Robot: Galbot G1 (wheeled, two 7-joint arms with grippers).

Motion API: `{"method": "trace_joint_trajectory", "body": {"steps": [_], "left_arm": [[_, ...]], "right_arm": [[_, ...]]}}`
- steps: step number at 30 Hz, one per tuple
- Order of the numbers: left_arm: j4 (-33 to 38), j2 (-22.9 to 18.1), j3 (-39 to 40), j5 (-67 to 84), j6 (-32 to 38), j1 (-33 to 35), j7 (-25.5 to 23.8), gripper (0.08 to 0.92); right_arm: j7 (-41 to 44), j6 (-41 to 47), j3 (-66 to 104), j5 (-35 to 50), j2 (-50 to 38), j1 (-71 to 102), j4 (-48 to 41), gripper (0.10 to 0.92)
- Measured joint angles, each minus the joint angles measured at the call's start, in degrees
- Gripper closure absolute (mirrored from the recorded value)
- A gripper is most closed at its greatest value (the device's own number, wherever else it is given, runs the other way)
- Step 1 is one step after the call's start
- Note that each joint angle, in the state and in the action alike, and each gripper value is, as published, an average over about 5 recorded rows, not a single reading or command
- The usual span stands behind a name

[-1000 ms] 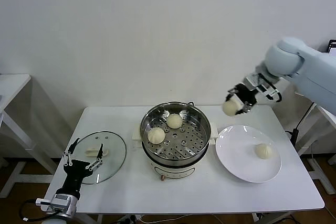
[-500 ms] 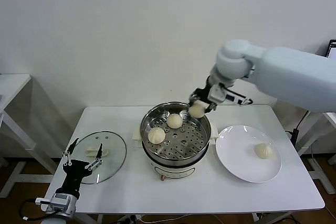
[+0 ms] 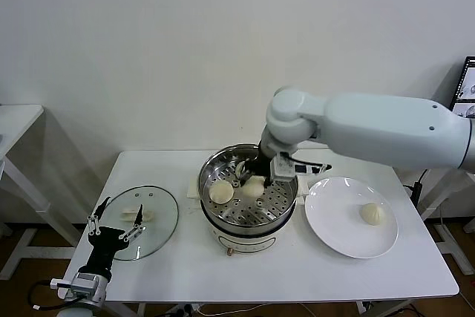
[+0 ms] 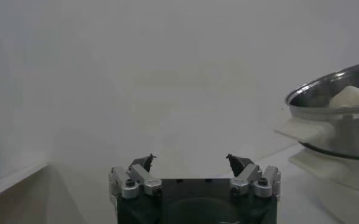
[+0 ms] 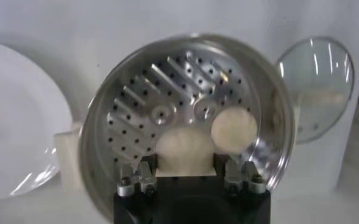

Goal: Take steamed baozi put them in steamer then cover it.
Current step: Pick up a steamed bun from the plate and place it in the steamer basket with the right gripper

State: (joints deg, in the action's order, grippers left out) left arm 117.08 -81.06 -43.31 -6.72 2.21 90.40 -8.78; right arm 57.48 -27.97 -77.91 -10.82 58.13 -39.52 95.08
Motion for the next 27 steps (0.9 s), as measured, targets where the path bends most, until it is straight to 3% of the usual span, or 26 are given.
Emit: {"method": "trace_joint_trajectory", "body": {"steps": [27], "left_arm": [[-0.25,-0.10,-1.31,0.43,0.30,0.22,-0.43,0.177]], "right_arm": [[1.32,1.09,-3.59,1.20,6.23,3.84,-3.20,0.377]]}}
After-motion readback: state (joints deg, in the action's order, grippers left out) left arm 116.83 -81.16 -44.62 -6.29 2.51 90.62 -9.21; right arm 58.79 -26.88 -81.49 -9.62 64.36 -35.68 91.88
